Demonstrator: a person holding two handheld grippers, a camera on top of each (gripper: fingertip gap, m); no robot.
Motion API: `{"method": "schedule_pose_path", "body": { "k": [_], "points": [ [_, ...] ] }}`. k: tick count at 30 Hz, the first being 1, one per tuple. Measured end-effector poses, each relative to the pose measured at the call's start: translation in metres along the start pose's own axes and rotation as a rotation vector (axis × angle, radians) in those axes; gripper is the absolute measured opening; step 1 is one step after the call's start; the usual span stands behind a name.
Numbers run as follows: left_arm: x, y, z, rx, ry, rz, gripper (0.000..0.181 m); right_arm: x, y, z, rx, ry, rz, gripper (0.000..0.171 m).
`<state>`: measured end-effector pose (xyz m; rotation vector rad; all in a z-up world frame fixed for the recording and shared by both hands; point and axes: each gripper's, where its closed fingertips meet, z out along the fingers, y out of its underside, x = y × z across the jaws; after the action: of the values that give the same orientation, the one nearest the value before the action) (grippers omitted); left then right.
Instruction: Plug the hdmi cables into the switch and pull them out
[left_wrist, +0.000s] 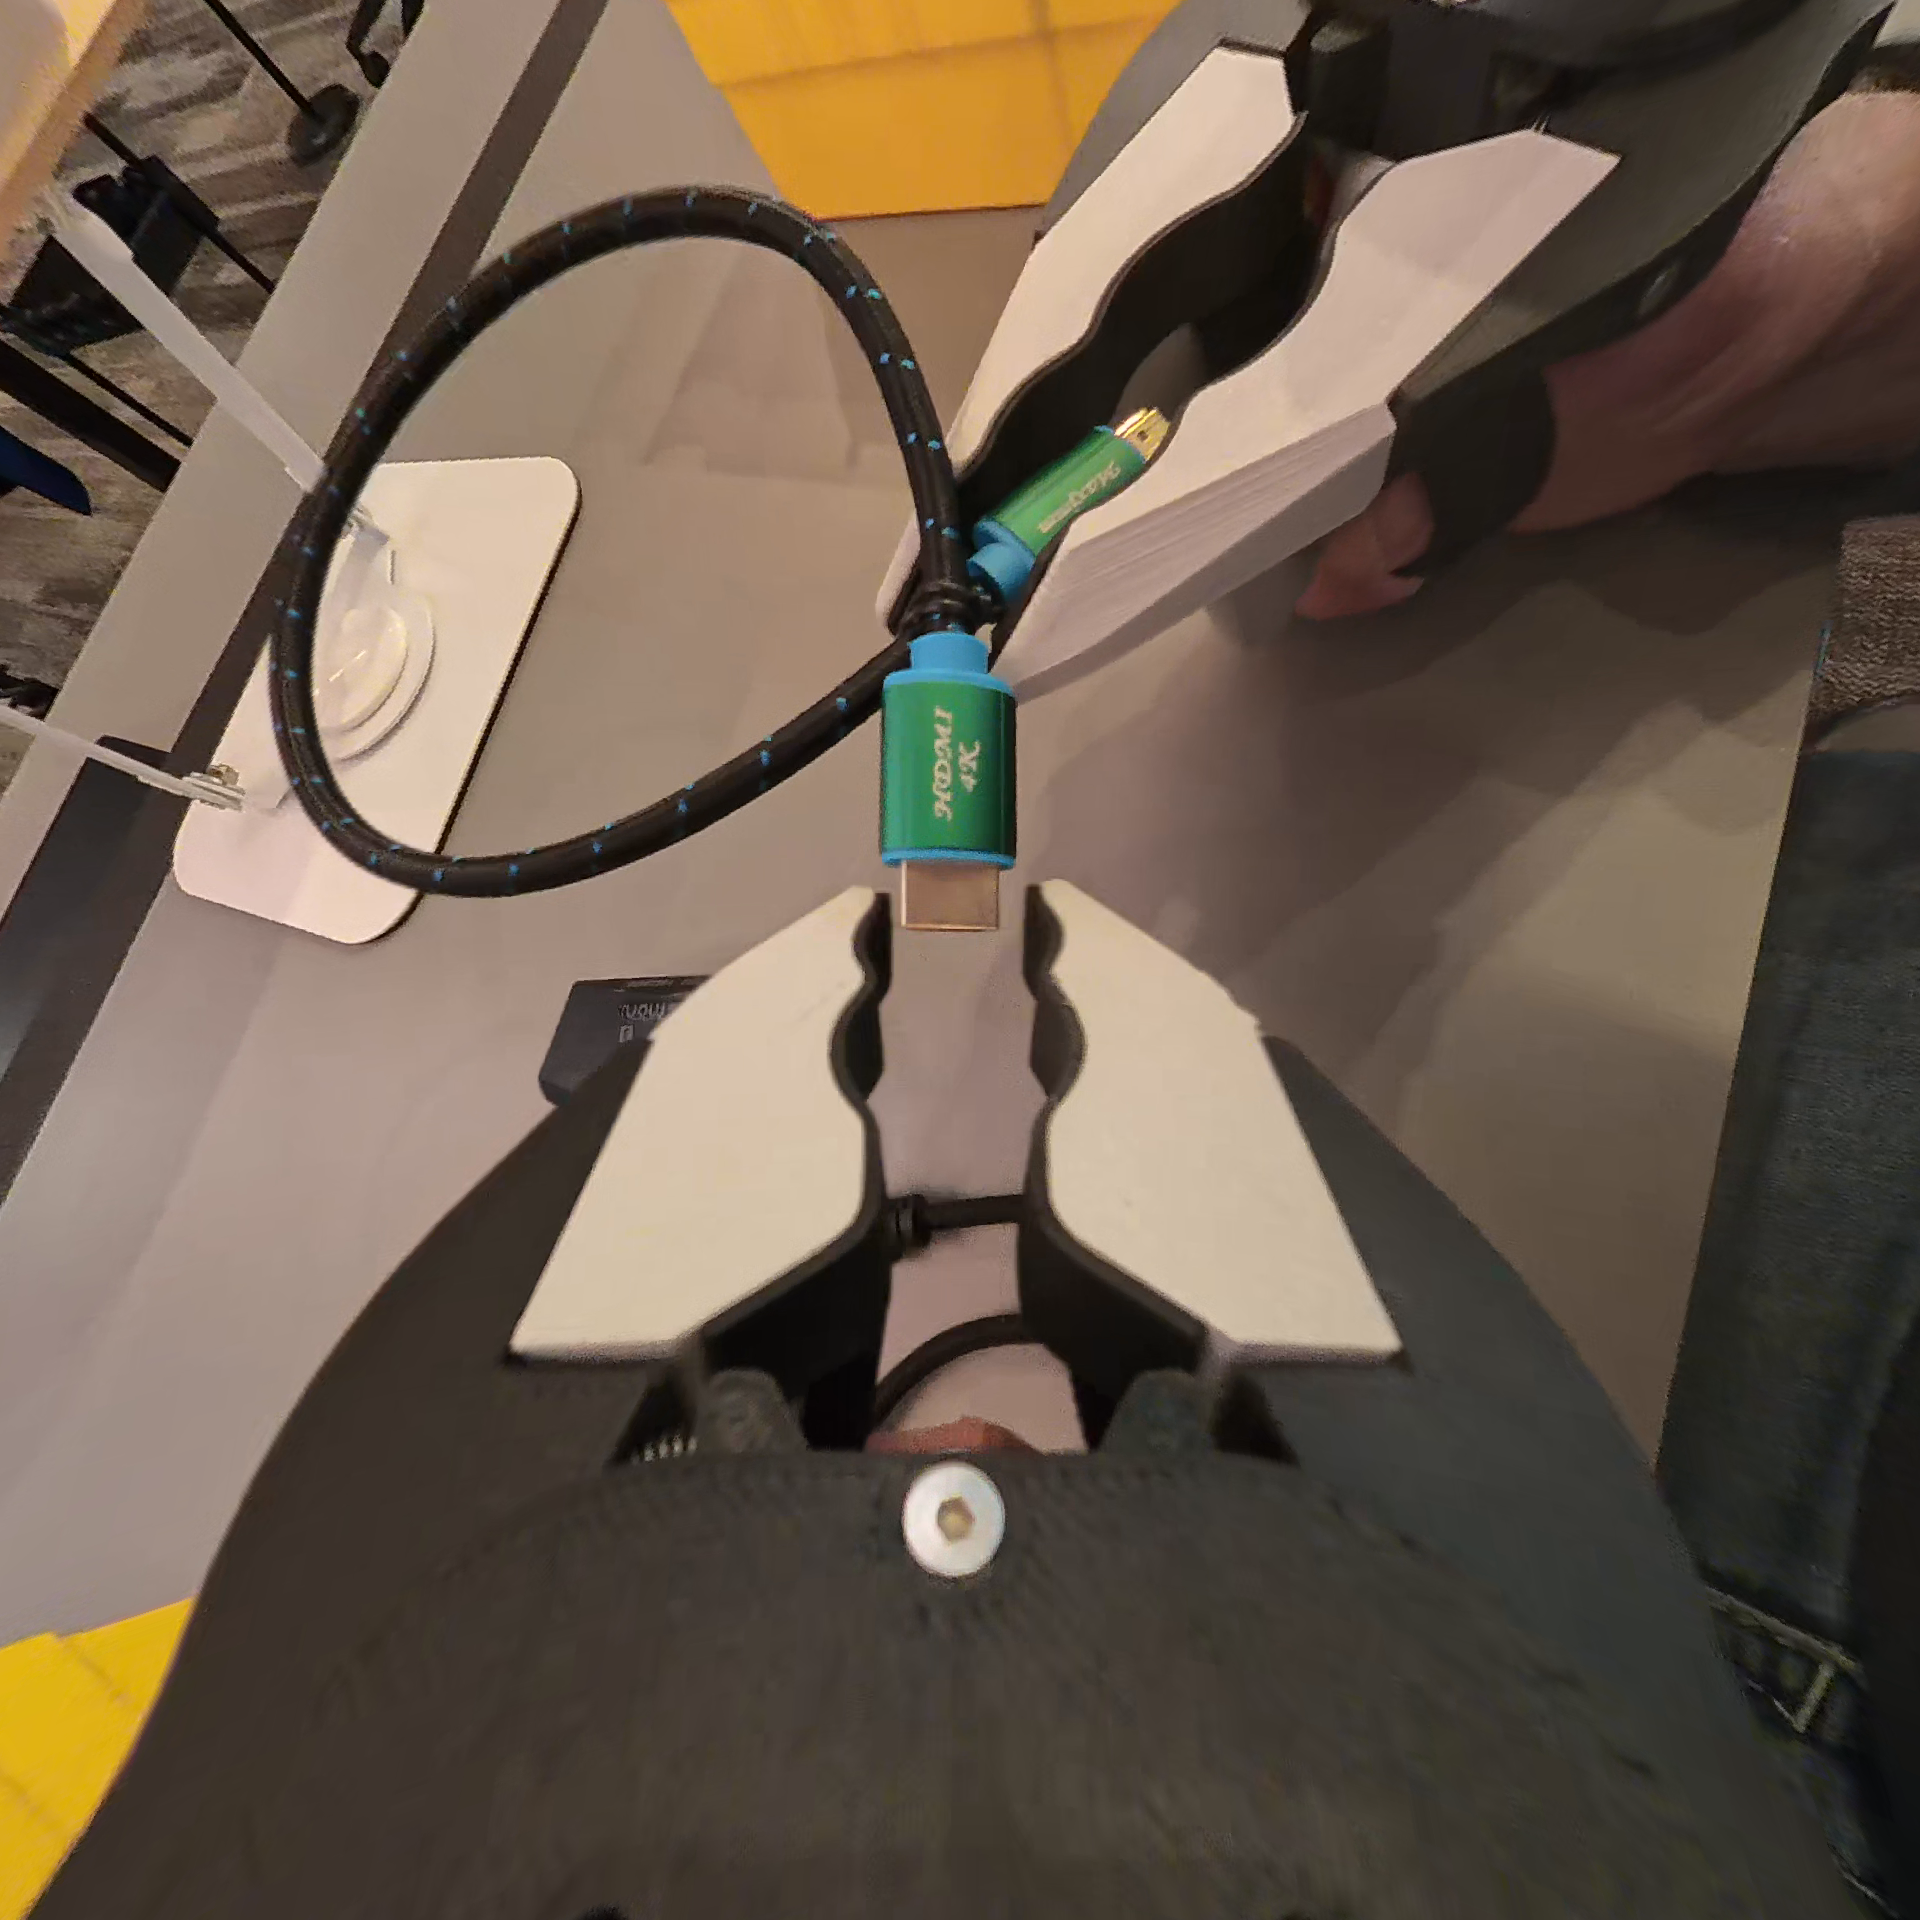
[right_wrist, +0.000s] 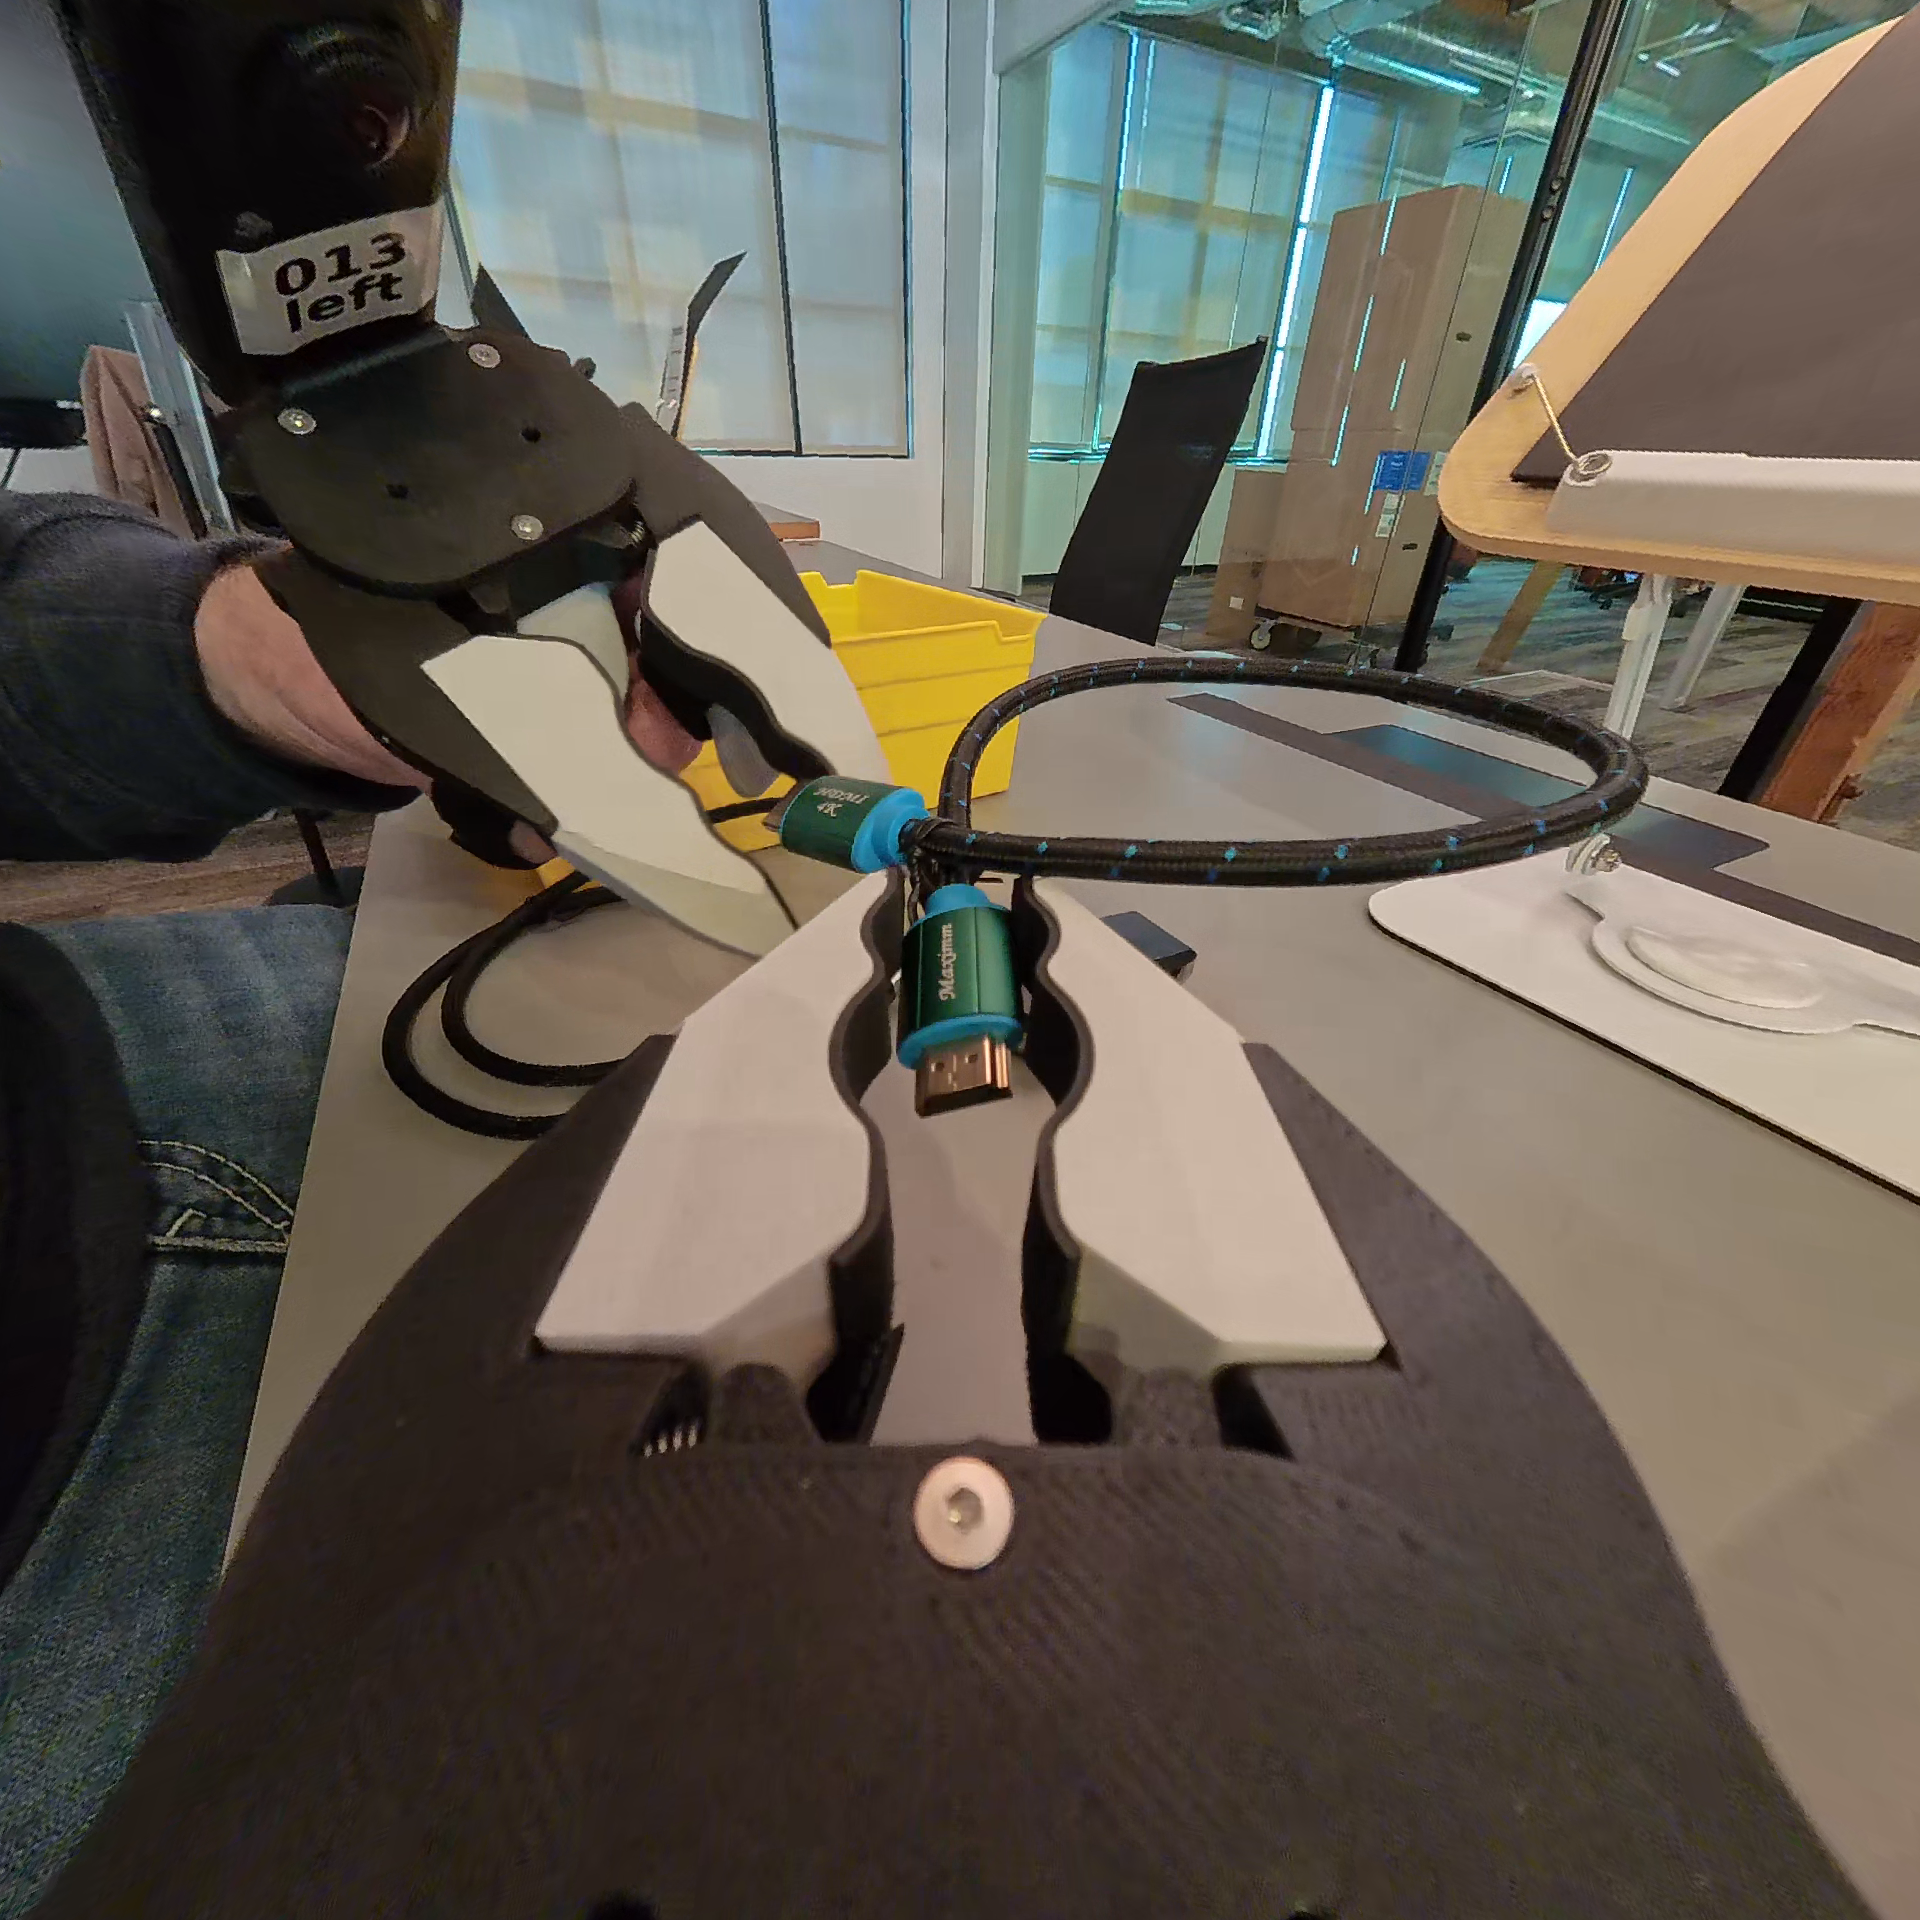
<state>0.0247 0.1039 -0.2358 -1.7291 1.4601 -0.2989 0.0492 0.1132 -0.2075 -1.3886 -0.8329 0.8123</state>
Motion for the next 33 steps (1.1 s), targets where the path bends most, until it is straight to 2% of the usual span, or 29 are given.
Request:
{"method": "schedule_pose_path", "body": {
  "k": [2, 4, 6, 8, 18, 33],
  "points": [
    [0.001, -0.004, -0.001, 0.024, -0.006, 0.008, 0.034, 0.0, 0.0, 0.0, -0.001, -0.001, -0.001, 0.018],
    [0.003, -0.007, -0.002, 0.039, -0.016, 0.024, 0.035, -0.001, 0.001, 0.0, -0.003, -0.004, -0.002, 0.018],
    [0.004, -0.01, -0.002, 0.056, -0.025, 0.033, 0.032, -0.001, 0.001, 0.001, -0.004, -0.009, -0.002, 0.018],
    [0.001, -0.012, -0.003, 0.064, -0.044, 0.039, 0.021, -0.002, 0.0, 0.001, -0.002, -0.014, -0.002, 0.018],
    [0.0, -0.015, -0.01, 0.074, -0.038, 0.042, 0.02, -0.004, 0.0, 0.001, 0.003, -0.035, 0.002, 0.018],
    [-0.016, -0.014, -0.032, 0.094, 0.013, -0.017, 0.019, 0.01, -0.003, -0.003, 0.026, 0.025, 0.038, 0.018]
  ]
}}
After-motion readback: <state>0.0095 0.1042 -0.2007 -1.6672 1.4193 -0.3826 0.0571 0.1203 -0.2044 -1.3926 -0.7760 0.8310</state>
